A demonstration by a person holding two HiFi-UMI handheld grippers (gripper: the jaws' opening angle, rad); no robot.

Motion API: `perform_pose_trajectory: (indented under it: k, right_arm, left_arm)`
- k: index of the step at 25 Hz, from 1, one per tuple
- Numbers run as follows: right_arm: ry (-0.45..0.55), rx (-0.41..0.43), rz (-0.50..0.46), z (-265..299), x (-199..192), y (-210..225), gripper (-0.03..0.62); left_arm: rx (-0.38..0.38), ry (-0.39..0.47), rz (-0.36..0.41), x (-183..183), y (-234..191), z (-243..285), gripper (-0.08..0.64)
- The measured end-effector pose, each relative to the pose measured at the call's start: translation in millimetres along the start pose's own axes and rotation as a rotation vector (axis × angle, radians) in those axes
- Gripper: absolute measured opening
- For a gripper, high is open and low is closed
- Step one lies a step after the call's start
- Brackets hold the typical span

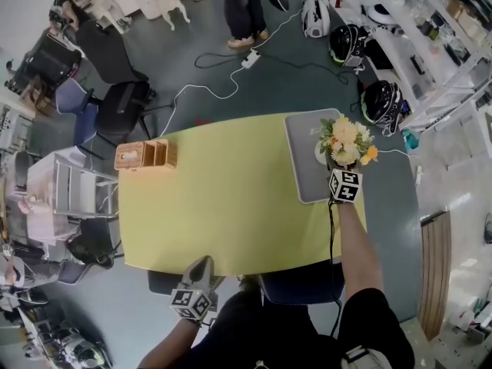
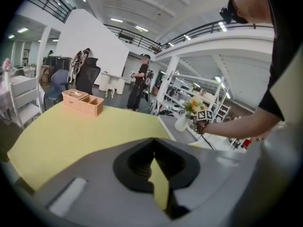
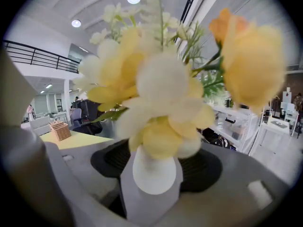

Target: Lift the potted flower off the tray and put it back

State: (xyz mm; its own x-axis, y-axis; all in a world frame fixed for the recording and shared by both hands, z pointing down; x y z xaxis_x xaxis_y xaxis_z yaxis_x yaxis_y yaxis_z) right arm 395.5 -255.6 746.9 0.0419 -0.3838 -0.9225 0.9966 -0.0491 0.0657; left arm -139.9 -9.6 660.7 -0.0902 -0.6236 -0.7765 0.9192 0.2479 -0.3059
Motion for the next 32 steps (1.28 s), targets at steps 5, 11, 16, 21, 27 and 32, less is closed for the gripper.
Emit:
perform_pose_trajectory:
  k: [5,11,16,21,27,32]
  right_arm:
    - [-0.003,-0.042,0.055,-59,-11,-19,0.317]
    - [-0.041,0.007,0.051,-156,-13,-79,0.281]
    - [0.02,0.099,0.069,-218,19,-154,0.147]
    - [0.095,0.181,0.077,-267,53,-241,0.028]
    - [0.159,0.29,0.081,-312,79,-304,0.003]
    - [0.191,0.317,0.09,-335,80,-326,0.003]
  left_arm:
    - [-0.029,0.044,0.009,13,-8,-10,0.008]
    - [-0.09,0.092,0.041,26,-15,-36,0.008]
    - [-0.112,0.149,0.05,38,-24,-58,0.008]
    - [-0.128,0.194,0.061,46,-39,-78,0.008]
    - [-0.153,0.26,0.055,59,-42,-91,0.008]
    - [-0.161,0.293,0.064,64,-49,-104,0.008]
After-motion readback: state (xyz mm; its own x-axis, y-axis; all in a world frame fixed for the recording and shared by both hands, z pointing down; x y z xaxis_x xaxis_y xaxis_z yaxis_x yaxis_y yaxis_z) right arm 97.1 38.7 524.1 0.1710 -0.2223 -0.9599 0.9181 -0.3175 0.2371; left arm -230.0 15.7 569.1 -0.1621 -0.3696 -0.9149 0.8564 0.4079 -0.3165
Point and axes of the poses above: the fingertips, and each gripper's own axes: z forward along the fingers, y to its right, x out of its top, the point moved 10 cm from there along -z, backward along the fingers, and after that the axes turned 5 degrees about x, right-handed, at the moved point
